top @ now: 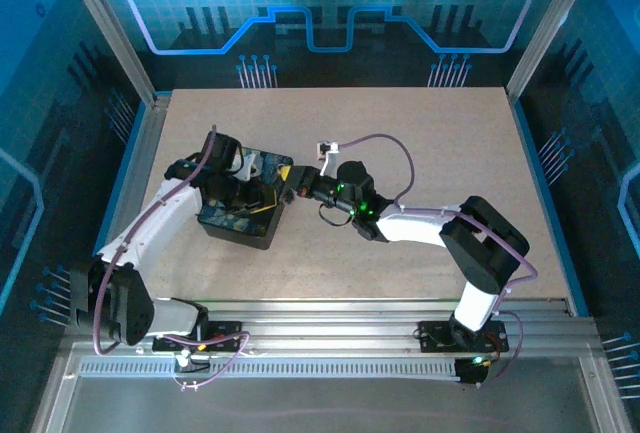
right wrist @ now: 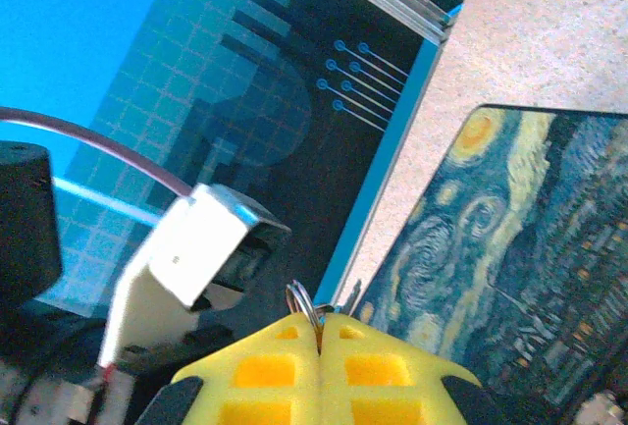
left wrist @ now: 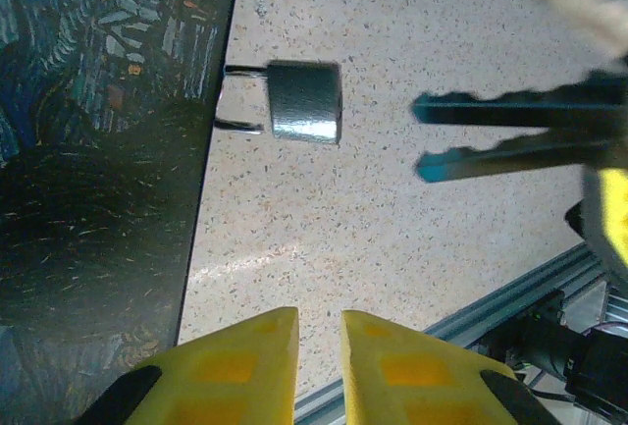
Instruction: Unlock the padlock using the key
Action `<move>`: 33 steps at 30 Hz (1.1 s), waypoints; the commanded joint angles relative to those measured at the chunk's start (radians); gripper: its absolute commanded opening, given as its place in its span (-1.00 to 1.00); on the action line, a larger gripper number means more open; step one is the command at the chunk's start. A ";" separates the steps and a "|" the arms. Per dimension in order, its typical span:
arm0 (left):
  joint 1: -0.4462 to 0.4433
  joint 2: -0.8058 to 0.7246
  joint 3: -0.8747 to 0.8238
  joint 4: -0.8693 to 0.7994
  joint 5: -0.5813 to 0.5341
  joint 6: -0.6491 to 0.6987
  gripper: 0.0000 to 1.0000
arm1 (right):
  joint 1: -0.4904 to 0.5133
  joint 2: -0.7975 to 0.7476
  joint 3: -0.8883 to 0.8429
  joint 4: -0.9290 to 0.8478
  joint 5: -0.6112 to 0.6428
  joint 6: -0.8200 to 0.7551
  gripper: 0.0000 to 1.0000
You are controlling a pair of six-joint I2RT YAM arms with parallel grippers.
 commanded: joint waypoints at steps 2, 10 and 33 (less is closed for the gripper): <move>0.014 -0.004 0.008 0.013 -0.005 -0.040 -0.59 | 0.005 0.020 -0.023 0.035 0.033 -0.012 -1.00; 0.064 0.025 0.001 0.071 -0.102 -0.099 -0.55 | -0.050 0.031 -0.095 -0.050 -0.007 -0.105 -1.00; 0.137 0.065 -0.013 0.145 -0.216 -0.146 -0.48 | -0.330 -0.068 -0.127 -0.614 -0.101 -0.456 -0.25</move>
